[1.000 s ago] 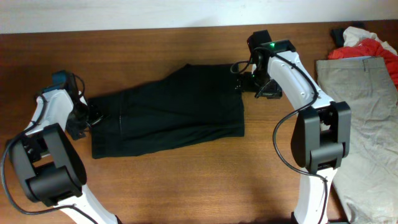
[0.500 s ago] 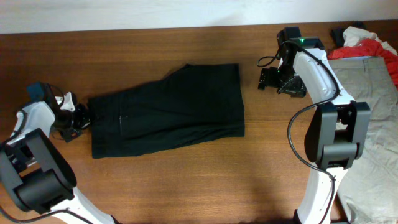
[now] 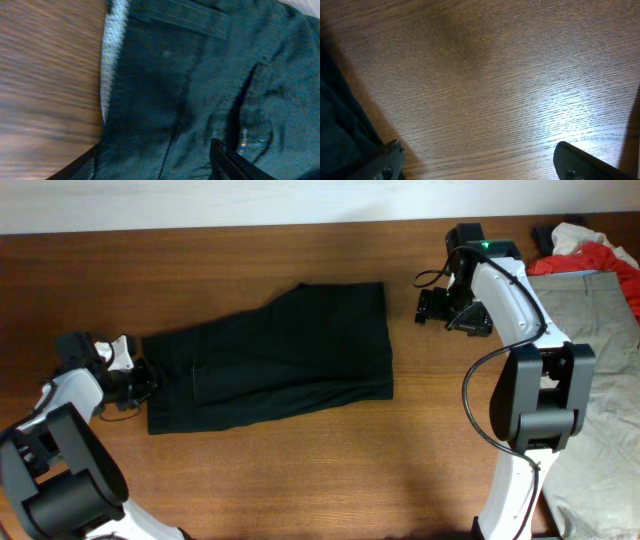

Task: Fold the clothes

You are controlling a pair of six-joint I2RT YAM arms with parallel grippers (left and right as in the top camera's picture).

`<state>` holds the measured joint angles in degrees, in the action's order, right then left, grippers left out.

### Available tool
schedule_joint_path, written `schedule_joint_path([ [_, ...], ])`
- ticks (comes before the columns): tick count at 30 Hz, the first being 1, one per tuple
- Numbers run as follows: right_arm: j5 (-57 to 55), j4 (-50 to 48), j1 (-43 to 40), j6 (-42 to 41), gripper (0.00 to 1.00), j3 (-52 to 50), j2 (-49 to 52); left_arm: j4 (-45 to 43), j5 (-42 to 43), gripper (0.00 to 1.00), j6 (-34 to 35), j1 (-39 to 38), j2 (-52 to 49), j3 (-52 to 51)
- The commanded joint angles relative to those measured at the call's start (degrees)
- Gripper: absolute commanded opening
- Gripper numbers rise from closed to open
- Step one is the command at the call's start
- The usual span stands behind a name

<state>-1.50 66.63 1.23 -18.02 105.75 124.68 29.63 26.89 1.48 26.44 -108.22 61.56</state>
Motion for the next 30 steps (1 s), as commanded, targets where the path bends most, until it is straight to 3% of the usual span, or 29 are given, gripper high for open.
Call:
schedule_joint_path([
  [1, -0.68, 0.00, -0.39, -0.50, 0.99, 0.87, -0.57, 1.05, 0.55, 0.59, 0.39, -2.25, -5.35, -4.15],
  [2, -0.70, 0.00, -0.39, -0.48, 0.99, 0.87, -0.57, 0.98, 0.28, 0.50, 0.39, -2.73, -5.35, -4.15],
  [4, -0.68, 0.00, -0.39, -0.48, 0.99, 0.87, -0.57, 0.59, -1.90, 0.01, 0.42, -3.04, -5.35, -4.07],
  [8, -0.68, 0.00, -0.39, -0.50, 0.99, 0.87, -0.57, 6.78, -9.97, 0.00, 3.21, -1.16, -5.31, 2.93],
  [13, -0.70, -0.02, -0.39, -0.48, 0.99, 0.87, -0.57, 28.04, -14.97, 0.00, 4.94, -1.05, -4.55, 27.91],
  [16, -0.68, -0.96, -0.39, -0.50, 0.99, 0.87, -0.57, 35.50, -15.41, 0.00, 4.92, -3.45, -1.90, 39.04],
  [21, -0.68, -1.05, -0.42, -0.50, 0.99, 0.87, -0.57, 38.14, -15.80, 0.00, 4.94, -16.04, 5.20, 41.75],
  [26, -0.59, -1.38, -0.42, -0.50, 0.99, 0.87, -0.57, 34.86, -15.82, 0.00, 6.64, -31.74, 5.05, 41.62],
  [30, -0.66, -1.53, -0.39, -0.50, 0.99, 0.87, -0.57, 32.79, -15.80, 0.00, 6.64, -39.15, 3.04, 41.59],
])
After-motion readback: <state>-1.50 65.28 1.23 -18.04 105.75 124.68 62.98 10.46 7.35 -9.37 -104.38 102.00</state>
